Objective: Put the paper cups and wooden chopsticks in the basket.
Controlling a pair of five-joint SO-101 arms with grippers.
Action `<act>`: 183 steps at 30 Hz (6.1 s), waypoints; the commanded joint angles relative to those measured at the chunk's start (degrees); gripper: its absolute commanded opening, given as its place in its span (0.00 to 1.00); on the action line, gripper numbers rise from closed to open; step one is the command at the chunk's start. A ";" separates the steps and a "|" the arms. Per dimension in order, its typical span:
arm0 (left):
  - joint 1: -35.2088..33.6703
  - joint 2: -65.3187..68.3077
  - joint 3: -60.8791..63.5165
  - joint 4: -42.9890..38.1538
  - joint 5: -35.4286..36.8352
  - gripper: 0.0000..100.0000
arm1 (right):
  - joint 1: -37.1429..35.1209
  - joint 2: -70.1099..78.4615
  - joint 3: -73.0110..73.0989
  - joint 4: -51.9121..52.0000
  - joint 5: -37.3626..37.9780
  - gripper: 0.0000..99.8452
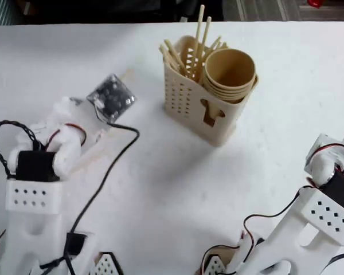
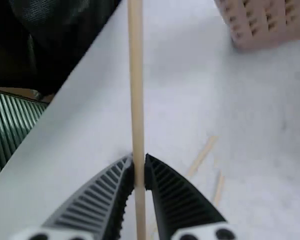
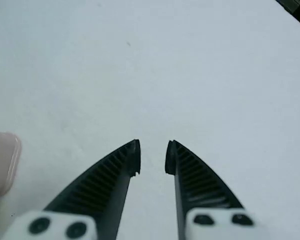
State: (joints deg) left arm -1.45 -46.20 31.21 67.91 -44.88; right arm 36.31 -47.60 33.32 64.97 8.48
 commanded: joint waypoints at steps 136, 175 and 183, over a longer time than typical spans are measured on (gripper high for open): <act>-12.70 83.30 -54.68 31.74 -26.46 0.29 | -5.41 0.04 6.42 -6.73 0.09 0.10; -6.29 61.49 -44.75 29.10 -16.18 0.02 | -5.32 0.04 6.42 -6.73 0.09 0.10; 1.45 44.18 -44.84 22.07 -0.97 0.02 | -5.49 0.04 6.42 -6.73 0.09 0.10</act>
State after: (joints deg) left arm -5.14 7.52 -12.84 93.76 -52.62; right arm 31.38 -47.60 40.18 59.16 8.48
